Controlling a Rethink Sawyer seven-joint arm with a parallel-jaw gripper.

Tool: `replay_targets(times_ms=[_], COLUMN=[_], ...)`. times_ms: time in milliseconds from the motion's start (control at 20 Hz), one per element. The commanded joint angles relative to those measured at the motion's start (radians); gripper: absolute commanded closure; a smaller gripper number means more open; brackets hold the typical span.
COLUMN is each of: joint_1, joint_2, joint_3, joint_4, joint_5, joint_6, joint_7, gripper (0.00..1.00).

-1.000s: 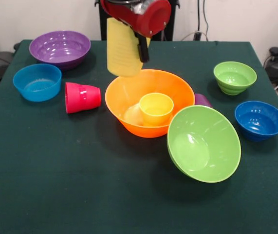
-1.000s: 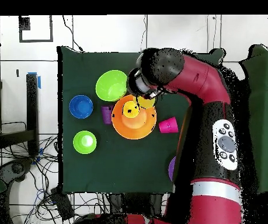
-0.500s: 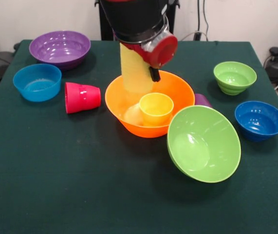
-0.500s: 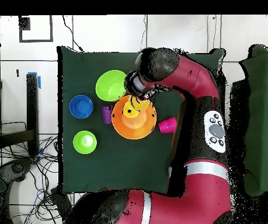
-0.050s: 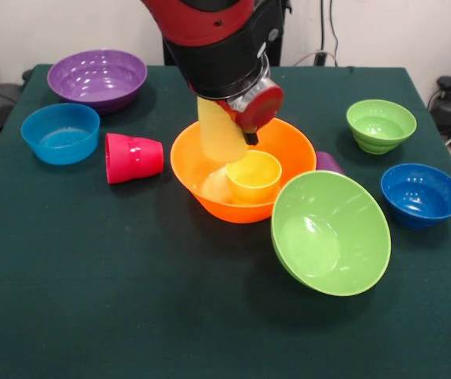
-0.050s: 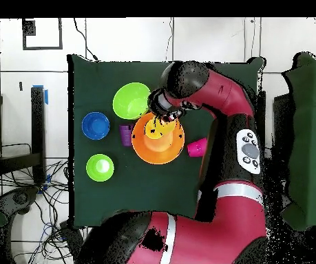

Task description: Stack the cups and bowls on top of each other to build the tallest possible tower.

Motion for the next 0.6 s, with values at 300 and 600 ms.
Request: replay_targets(times_ms=[300, 600], joint_1=[0.045, 0.059], joint_2=[0.031, 0.0], joint_3=[0.014, 0.003], joint_4=[-0.042, -0.019], joint_5=[0.034, 0.055], joint_6=[0.085, 0.1], joint_7=[0.183, 0.194], gripper=[1.0, 1.0])
